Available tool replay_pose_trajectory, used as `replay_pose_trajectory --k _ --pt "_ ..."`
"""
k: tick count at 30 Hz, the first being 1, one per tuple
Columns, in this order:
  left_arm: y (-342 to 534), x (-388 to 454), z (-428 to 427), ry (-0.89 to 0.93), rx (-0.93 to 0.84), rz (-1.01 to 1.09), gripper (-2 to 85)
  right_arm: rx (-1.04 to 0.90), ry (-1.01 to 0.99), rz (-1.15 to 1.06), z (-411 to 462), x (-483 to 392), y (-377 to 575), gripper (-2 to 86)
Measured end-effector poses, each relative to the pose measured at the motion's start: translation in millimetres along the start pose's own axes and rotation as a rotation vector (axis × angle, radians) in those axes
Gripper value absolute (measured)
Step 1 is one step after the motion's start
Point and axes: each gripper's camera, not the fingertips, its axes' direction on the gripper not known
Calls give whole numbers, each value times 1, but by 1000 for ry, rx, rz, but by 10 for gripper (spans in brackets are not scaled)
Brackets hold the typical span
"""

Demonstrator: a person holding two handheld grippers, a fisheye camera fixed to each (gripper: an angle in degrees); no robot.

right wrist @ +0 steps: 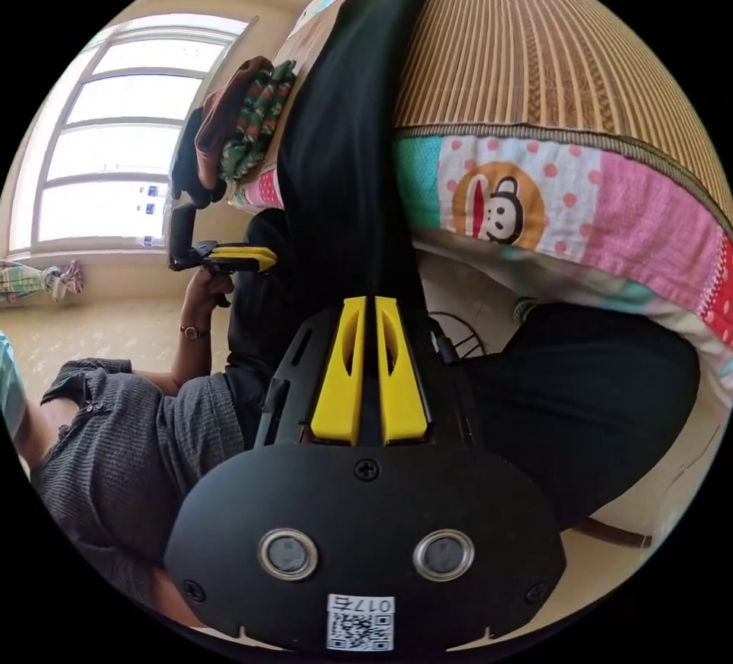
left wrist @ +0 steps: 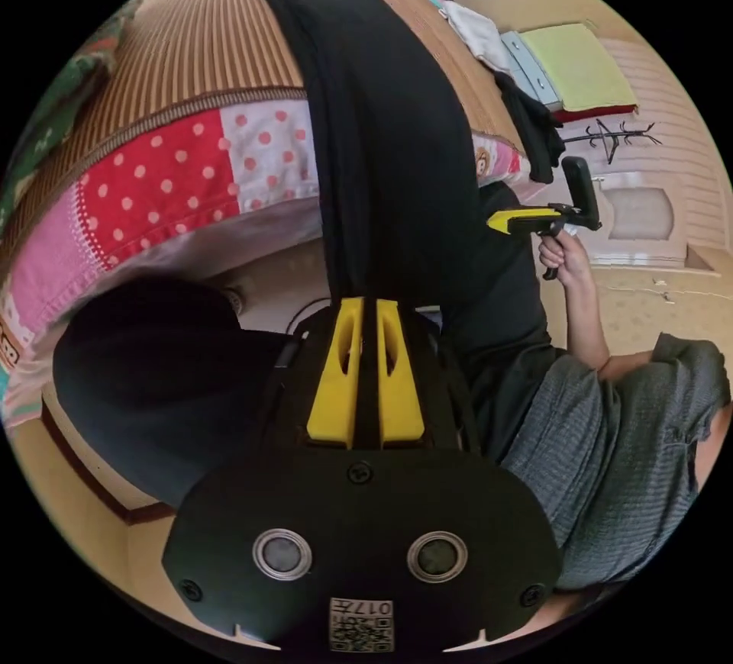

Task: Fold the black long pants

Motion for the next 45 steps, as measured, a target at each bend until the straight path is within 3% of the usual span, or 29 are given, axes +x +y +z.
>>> replay_pose_trajectory --k 3,8,14,22,32,37,42,45 --pt "-19 -14 -33 70 240 -24 68 93 -92 -24 -24 6 -21 64" --pt "-71 -36 -24 66 318 -72 130 158 -139 -23 -31 16 -70 110" --pt "-93 -49 -2 2 394 -169 139 258 -146 45 -24 28 -94 135" --pt "-132 -53 3 -54 369 -202 145 260 -219 62 -10 33 -117 131" --pt "-165 -98 10 102 249 -285 67 170 -306 45 5 49 -137 97" --pt "-143 -94 3 128 292 -164 50 187 -300 -37 -4 41 -106 35" --pt "-78 -71 -41 340 478 37 42 241 -500 -224 -33 22 -36 9" --pt "-38 -37 -69 372 544 207 41 281 -558 -347 -53 -2 15 5"
